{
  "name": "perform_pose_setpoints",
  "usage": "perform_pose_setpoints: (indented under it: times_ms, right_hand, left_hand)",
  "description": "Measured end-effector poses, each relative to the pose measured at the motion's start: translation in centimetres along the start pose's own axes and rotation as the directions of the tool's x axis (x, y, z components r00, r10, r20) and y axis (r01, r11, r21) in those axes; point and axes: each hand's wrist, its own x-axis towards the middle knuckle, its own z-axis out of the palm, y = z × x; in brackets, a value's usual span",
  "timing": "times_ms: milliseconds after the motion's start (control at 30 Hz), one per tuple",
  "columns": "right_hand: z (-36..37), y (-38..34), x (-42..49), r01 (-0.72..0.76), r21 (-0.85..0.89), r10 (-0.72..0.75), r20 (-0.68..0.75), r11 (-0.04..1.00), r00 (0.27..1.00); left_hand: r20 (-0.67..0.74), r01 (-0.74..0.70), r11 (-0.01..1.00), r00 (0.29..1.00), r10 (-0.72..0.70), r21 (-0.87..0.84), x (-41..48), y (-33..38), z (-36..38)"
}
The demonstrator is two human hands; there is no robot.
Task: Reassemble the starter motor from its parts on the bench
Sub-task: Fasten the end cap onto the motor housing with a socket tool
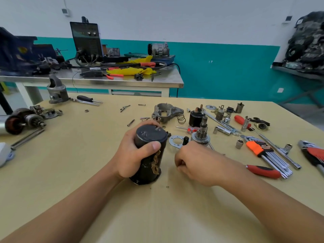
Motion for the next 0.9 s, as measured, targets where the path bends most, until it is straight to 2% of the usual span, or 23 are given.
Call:
perform_pose_setpoints:
  times_ms: [167,433,567,900]
  right_hand:
    - [-0.1,0.2,-0.4,-0.037,-0.018,0.038,0.043,0.999,0.998]
    - [-0.3,0.2,-0.5,-0.024,0.083,0.022,0.034,0.996,0.999]
    - [-0.6,0.6,-0.4,-0.032,0.144,0.021,0.077,0.989,0.997]
    - [-0.7,1.6,-0.6,0.006,0.202,-0.023,0.083,0.979,0.996]
  left_hand:
    - [0.021,0.048,0.994,0.999,-0.046,-0.095,0.0,-0.1,0.2]
    - [0.029,0.103,0.989,0.995,-0.1,-0.11,0.2,-0.3,0.1]
    - [0.028,0.115,0.986,0.993,-0.112,-0.118,0.2,-0.2,0.1]
    - [0.044,0.154,0.976,0.988,-0.149,-0.155,0.0,-0.1,0.0]
